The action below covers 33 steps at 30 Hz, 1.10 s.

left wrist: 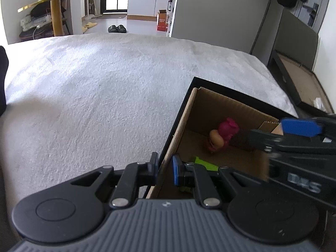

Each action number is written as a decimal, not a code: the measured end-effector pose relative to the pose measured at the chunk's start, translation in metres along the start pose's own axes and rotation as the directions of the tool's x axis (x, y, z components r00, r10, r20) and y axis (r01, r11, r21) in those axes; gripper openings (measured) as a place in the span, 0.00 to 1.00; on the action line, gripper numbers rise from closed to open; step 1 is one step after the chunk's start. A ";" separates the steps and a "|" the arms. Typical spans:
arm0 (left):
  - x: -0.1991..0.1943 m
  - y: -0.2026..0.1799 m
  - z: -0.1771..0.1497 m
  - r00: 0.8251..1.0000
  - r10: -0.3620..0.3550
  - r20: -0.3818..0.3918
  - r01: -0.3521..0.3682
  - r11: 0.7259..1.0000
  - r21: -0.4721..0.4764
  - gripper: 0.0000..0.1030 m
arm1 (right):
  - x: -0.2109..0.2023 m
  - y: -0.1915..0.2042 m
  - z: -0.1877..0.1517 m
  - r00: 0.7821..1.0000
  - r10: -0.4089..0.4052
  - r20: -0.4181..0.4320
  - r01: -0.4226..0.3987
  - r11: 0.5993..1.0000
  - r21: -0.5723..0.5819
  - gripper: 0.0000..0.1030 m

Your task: Organize rigid objects

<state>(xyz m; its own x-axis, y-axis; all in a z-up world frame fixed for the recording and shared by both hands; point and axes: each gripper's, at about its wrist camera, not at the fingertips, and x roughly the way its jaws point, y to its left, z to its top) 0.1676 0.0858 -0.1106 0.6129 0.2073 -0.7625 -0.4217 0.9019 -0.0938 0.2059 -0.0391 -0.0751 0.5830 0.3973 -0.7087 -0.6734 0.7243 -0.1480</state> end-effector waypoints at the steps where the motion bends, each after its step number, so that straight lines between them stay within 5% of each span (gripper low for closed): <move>1: 0.000 -0.003 0.001 1.000 0.011 -0.003 -0.011 1.000 0.015 0.12 | -0.005 -0.003 -0.002 1.000 -0.004 0.002 0.004 1.000 0.007 0.53; 7: -0.007 -0.015 0.002 0.999 0.041 -0.014 -0.040 0.997 0.061 0.17 | -0.032 -0.025 -0.019 1.000 -0.028 0.000 0.028 0.997 0.073 0.60; 15: -0.026 -0.041 0.002 0.999 0.036 -0.008 -0.034 0.991 0.129 0.45 | -0.058 -0.055 -0.049 0.997 -0.068 -0.033 0.073 0.978 0.194 0.64; 33: -0.060 -0.098 -0.011 1.000 0.013 0.005 -0.014 0.964 0.266 0.57 | -0.091 -0.085 -0.087 0.993 -0.119 -0.018 0.119 0.948 0.295 0.77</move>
<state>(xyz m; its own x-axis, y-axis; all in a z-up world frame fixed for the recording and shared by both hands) 0.1649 -0.0189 -0.0631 0.6104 0.2212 -0.7606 -0.2372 0.9672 0.0909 0.1708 -0.1858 -0.0575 0.6504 0.2983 -0.6986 -0.4354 0.9000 -0.0211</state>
